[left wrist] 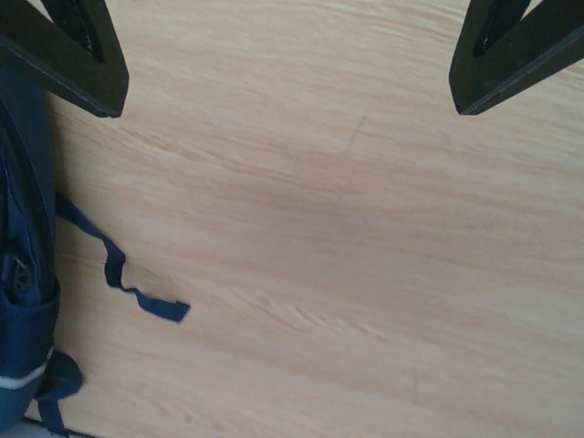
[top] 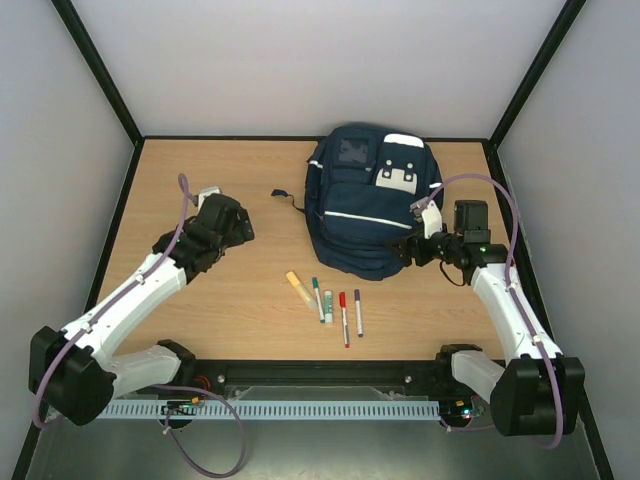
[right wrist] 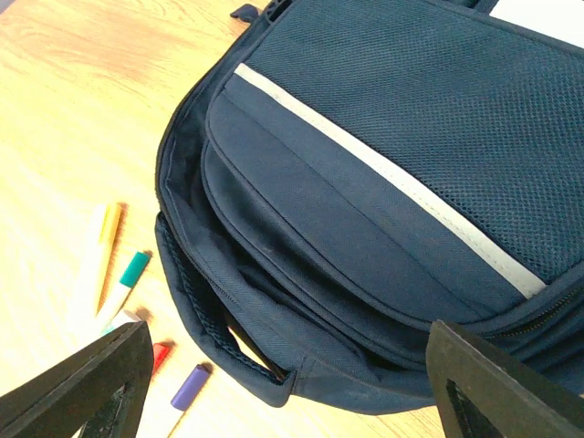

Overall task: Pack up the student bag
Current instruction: Pick up the stationery from the center of the board.

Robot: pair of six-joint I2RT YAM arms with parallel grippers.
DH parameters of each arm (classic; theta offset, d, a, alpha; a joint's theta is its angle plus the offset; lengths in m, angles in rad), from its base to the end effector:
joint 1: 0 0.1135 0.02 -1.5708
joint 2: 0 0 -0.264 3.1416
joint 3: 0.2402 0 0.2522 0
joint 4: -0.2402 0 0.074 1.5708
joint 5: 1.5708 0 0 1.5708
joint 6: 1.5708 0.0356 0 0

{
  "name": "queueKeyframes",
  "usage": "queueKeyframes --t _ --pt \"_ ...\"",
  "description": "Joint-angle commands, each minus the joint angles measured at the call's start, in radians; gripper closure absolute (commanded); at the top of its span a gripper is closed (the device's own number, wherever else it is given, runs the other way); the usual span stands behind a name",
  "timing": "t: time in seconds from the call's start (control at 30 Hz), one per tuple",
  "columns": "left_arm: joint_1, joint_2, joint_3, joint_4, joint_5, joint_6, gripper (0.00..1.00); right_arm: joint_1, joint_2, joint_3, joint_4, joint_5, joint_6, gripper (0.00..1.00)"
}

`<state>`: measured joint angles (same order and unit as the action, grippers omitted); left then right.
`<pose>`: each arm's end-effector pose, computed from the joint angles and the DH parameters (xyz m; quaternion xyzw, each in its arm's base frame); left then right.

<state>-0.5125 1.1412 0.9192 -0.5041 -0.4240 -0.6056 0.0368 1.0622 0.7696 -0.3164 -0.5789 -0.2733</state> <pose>0.2179 -0.1058 0.2874 -0.1276 0.8867 -0.0498 0.4415 0.2276 0.0279 0.2715 -0.2617 0.8191 0.1990 0.4701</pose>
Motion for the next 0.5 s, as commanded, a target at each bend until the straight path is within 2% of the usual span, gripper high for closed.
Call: queueKeyframes --t 0.0,0.13,0.23,0.33,0.47 --pt "0.008 -0.014 -0.036 -0.031 0.156 -0.117 0.05 0.024 0.018 -0.003 -0.003 0.078 -0.057 0.2" --pt "-0.011 -0.005 -0.123 0.002 0.363 -0.275 0.29 0.029 0.025 -0.013 -0.001 0.111 -0.059 0.2" --pt "-0.104 -0.012 -0.21 0.052 0.39 -0.405 0.41 0.029 0.019 -0.027 -0.002 0.108 -0.059 0.19" --pt "-0.225 0.008 -0.24 0.087 0.341 -0.499 0.46 0.029 0.002 -0.035 -0.013 0.091 -0.057 0.19" --pt "-0.318 0.089 -0.202 0.107 0.306 -0.544 0.46 0.03 -0.027 -0.051 -0.012 0.083 -0.07 0.19"
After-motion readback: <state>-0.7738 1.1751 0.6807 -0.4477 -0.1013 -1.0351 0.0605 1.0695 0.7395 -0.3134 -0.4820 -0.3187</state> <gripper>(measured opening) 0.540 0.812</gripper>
